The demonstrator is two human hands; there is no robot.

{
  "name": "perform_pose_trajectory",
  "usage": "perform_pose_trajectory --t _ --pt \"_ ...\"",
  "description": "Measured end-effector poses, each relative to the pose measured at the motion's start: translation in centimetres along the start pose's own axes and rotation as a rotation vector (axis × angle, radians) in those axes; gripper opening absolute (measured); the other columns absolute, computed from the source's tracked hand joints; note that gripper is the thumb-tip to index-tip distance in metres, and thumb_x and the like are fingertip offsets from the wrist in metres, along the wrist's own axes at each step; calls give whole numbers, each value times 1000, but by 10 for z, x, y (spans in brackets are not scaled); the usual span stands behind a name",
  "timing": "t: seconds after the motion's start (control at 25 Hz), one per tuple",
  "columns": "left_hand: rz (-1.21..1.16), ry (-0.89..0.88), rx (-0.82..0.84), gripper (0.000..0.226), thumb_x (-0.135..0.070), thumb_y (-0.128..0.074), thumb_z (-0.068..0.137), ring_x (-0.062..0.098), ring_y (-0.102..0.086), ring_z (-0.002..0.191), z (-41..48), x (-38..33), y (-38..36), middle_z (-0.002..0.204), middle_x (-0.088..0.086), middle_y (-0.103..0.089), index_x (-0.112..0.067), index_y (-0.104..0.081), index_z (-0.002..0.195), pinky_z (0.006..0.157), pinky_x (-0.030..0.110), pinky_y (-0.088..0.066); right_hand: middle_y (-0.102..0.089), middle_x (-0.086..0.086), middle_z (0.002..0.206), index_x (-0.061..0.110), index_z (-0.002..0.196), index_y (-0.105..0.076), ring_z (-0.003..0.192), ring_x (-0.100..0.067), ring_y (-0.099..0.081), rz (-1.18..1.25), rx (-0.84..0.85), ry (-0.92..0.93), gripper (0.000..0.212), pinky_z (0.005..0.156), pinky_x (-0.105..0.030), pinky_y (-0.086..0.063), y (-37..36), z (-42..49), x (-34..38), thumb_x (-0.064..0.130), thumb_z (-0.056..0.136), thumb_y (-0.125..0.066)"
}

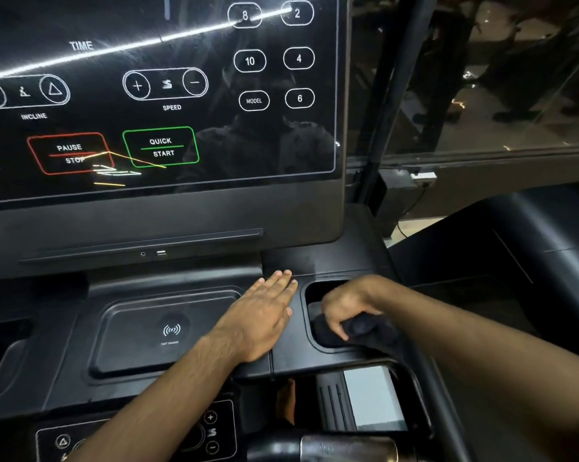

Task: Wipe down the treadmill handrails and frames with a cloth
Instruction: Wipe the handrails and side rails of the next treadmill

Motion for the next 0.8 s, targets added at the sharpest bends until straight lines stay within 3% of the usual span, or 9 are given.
perform_pose_trajectory --t 0.2,0.28,0.36,0.4,0.52,0.56,0.68,0.72,0.8 --pt "-20 -14 -26 55 -32 -22 106 8 9 148 4 -1 1 164 0 3 -17 -5 156 116 24 11 -64 -16 76 2 74 -67 81 -31 -62 1409 -301 104 16 84 -40 -52 -20 -14 -55 1 59 -69" --pt "-25 -15 -26 55 -32 -23 106 8 9 148 5 0 1 164 0 2 -17 -6 156 116 23 12 -63 -17 77 -3 83 -64 71 -28 -63 1600 -381 216 13 74 -35 -56 -27 -18 -54 -5 71 -61" --pt "-21 -10 -27 55 -32 -23 106 10 8 149 6 -2 1 164 0 2 -16 -6 156 116 24 11 -64 -18 82 -5 97 -64 73 -25 -64 1320 -513 240 25 70 -35 -57 -28 -17 -32 -5 73 -55" --pt "-17 -5 -28 55 -31 -23 106 11 8 150 5 -3 1 164 1 2 -16 -6 156 117 24 11 -66 -18 94 -3 111 -62 85 -28 -65 1090 -536 134 38 77 -37 -57 -30 -15 -15 1 73 -57" --pt "-12 0 -22 55 -30 -24 106 12 8 150 5 -5 1 164 1 3 -16 -6 156 117 25 11 -56 -21 133 3 154 -21 121 -34 -56 575 -375 -106 77 88 -33 -48 -45 -3 22 14 86 -57" --pt "-15 4 -21 55 -30 -23 106 12 8 150 5 -6 0 164 1 3 -16 -5 156 118 26 11 -59 -21 125 5 155 -16 115 -35 -60 490 -338 -79 79 82 -32 -50 -43 -10 22 12 87 -54" --pt "1 12 -9 56 -33 -21 106 12 10 150 7 -5 0 164 1 5 -17 -4 156 120 29 9 -66 -16 79 11 146 -28 61 -28 -65 143 -156 53 70 50 -29 -52 -41 -32 -4 2 80 -49" --pt "13 10 -5 56 -33 -21 106 12 10 150 8 -6 0 164 2 5 -17 -3 156 119 29 9 -66 -14 82 9 144 -31 63 -27 -65 -97 -148 81 67 52 -30 -53 -40 -34 -10 -1 80 -49" --pt "22 7 -10 56 -33 -21 106 11 11 149 6 -7 0 164 2 5 -17 -3 156 118 28 10 -66 -14 112 11 144 -38 93 -31 -67 -544 -183 127 59 70 -36 -54 -39 -36 -11 0 87 -50"
Point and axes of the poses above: each hand's wrist, its own z-axis towards the middle knuckle, its own y-axis out of the back of the hand, x = y × z, the point moved 3 cm from there along z, towards the middle knuckle
